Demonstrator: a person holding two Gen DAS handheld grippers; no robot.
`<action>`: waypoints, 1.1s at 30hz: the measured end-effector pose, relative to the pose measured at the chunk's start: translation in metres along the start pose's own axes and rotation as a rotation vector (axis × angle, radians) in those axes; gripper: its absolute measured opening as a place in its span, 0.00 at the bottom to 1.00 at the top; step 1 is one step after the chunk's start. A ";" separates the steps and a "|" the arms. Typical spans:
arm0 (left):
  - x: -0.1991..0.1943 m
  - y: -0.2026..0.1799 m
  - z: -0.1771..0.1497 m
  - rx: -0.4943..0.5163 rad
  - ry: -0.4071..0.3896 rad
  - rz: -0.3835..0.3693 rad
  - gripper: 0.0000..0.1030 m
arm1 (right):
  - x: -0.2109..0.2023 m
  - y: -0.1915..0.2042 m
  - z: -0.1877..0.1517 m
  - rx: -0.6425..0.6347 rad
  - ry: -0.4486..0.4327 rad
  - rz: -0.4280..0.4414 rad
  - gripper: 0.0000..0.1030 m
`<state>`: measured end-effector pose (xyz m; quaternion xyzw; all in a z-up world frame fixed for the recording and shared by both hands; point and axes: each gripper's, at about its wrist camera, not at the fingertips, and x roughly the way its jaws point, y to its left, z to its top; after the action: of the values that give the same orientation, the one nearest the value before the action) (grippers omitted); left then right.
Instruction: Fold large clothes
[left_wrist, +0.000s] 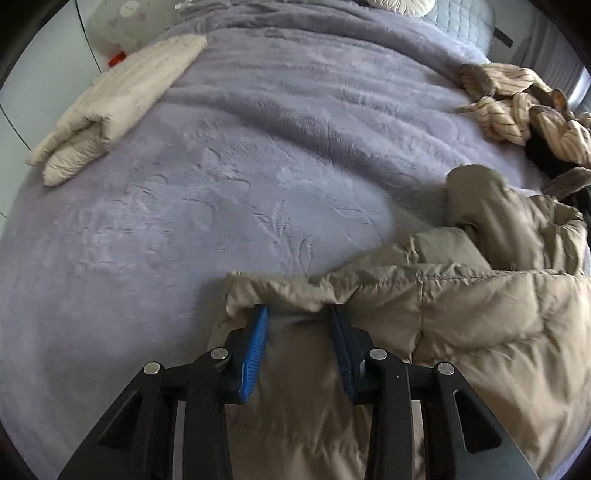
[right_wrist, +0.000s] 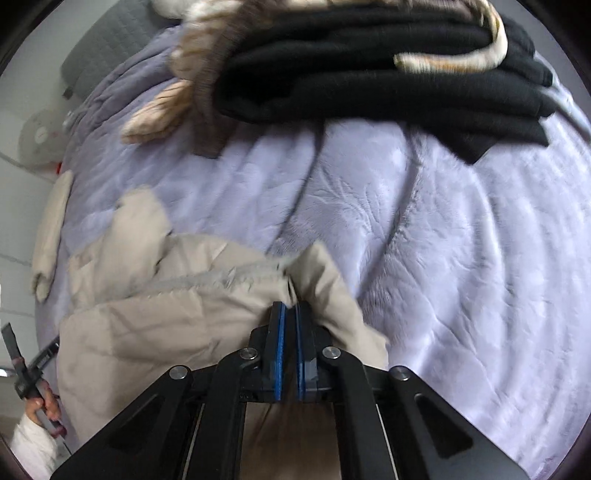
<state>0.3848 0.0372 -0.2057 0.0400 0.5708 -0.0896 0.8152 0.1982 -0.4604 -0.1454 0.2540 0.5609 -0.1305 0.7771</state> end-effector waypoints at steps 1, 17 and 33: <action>0.005 -0.001 0.001 0.003 0.000 0.006 0.37 | 0.007 -0.002 0.002 0.004 0.001 -0.004 0.00; -0.039 0.028 0.002 -0.018 -0.078 0.109 0.37 | -0.057 0.009 -0.036 -0.143 -0.192 -0.166 0.00; -0.050 0.034 -0.019 -0.077 -0.034 0.182 0.38 | -0.074 -0.041 -0.052 0.036 -0.149 -0.157 0.03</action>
<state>0.3568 0.0784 -0.1672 0.0589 0.5540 0.0062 0.8304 0.1117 -0.4728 -0.0982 0.2127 0.5174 -0.2195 0.7993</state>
